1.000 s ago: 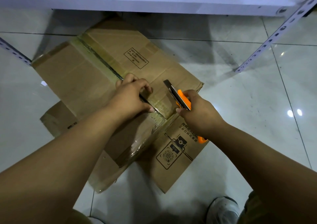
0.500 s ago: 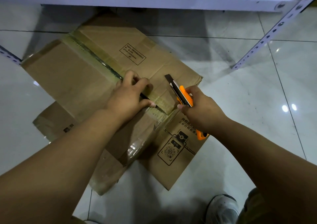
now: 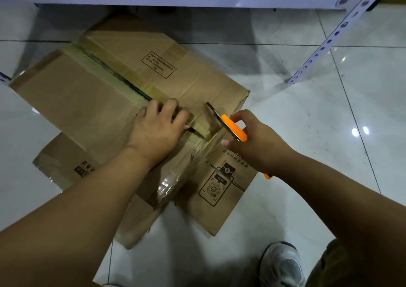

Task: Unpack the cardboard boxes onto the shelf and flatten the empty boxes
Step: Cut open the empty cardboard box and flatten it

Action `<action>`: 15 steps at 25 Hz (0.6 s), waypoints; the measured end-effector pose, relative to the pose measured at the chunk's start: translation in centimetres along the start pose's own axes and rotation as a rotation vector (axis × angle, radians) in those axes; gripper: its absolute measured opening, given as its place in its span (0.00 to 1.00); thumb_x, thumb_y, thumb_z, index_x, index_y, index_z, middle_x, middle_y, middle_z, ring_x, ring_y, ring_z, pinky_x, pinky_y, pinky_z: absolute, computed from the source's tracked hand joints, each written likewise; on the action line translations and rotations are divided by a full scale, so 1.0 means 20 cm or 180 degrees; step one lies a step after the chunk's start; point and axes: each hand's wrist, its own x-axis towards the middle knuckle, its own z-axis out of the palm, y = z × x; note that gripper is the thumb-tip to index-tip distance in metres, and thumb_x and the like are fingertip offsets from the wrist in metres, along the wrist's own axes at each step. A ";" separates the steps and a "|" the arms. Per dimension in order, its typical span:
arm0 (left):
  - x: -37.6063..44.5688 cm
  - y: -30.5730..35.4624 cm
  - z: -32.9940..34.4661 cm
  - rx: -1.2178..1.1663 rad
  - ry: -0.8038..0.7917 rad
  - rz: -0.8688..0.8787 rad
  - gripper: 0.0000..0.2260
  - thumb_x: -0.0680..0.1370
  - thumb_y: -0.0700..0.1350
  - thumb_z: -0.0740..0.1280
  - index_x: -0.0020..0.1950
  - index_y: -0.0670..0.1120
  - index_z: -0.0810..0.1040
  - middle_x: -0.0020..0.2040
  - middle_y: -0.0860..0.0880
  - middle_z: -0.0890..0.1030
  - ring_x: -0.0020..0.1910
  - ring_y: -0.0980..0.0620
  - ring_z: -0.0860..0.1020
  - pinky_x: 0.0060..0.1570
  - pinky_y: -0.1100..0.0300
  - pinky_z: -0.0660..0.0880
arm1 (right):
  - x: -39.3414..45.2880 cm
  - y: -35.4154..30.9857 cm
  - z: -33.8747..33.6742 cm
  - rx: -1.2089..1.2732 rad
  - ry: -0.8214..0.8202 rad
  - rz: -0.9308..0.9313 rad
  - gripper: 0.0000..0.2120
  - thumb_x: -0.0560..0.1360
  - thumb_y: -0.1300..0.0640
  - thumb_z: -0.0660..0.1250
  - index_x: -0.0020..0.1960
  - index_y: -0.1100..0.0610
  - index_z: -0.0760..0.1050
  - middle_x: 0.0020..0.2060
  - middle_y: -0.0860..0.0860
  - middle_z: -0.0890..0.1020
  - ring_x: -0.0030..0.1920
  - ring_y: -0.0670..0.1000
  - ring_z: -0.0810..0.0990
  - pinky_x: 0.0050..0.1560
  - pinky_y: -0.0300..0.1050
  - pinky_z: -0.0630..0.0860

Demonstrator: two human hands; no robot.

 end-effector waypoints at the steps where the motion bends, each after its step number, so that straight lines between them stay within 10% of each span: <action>1: 0.01 0.01 0.01 0.0100 0.0153 0.0125 0.10 0.78 0.47 0.64 0.56 0.42 0.75 0.51 0.40 0.79 0.43 0.40 0.73 0.36 0.50 0.74 | -0.01 0.01 0.00 0.0011 -0.0052 0.0015 0.16 0.77 0.48 0.66 0.60 0.46 0.62 0.38 0.47 0.74 0.33 0.46 0.77 0.30 0.36 0.71; 5: 0.06 0.07 0.03 -0.0048 0.0349 0.0351 0.16 0.76 0.36 0.58 0.61 0.37 0.77 0.58 0.39 0.79 0.59 0.38 0.74 0.54 0.46 0.74 | -0.06 0.06 -0.02 0.0069 -0.0212 -0.0009 0.10 0.80 0.44 0.59 0.59 0.45 0.64 0.39 0.48 0.77 0.36 0.46 0.76 0.36 0.42 0.71; 8: 0.12 0.14 -0.03 -0.0585 -0.0622 0.0018 0.27 0.74 0.33 0.54 0.74 0.38 0.62 0.74 0.40 0.64 0.74 0.39 0.60 0.73 0.45 0.57 | -0.10 0.11 -0.04 0.0079 -0.0307 -0.0160 0.09 0.81 0.47 0.57 0.60 0.46 0.67 0.45 0.49 0.80 0.42 0.47 0.78 0.44 0.47 0.73; 10: 0.15 0.16 -0.05 -0.0934 -0.1010 -0.0292 0.33 0.74 0.32 0.58 0.78 0.44 0.51 0.79 0.47 0.52 0.78 0.46 0.48 0.76 0.51 0.47 | -0.12 0.13 -0.05 -0.0050 -0.0380 -0.0270 0.09 0.80 0.49 0.60 0.60 0.45 0.67 0.44 0.45 0.78 0.42 0.45 0.77 0.45 0.46 0.73; 15: 0.13 0.12 0.00 -0.1353 -0.0693 -0.0235 0.30 0.74 0.32 0.58 0.76 0.46 0.60 0.77 0.47 0.58 0.77 0.45 0.52 0.75 0.53 0.46 | -0.14 0.16 -0.04 -0.0644 -0.0414 -0.0412 0.18 0.76 0.50 0.67 0.63 0.47 0.65 0.43 0.43 0.72 0.45 0.49 0.74 0.46 0.46 0.73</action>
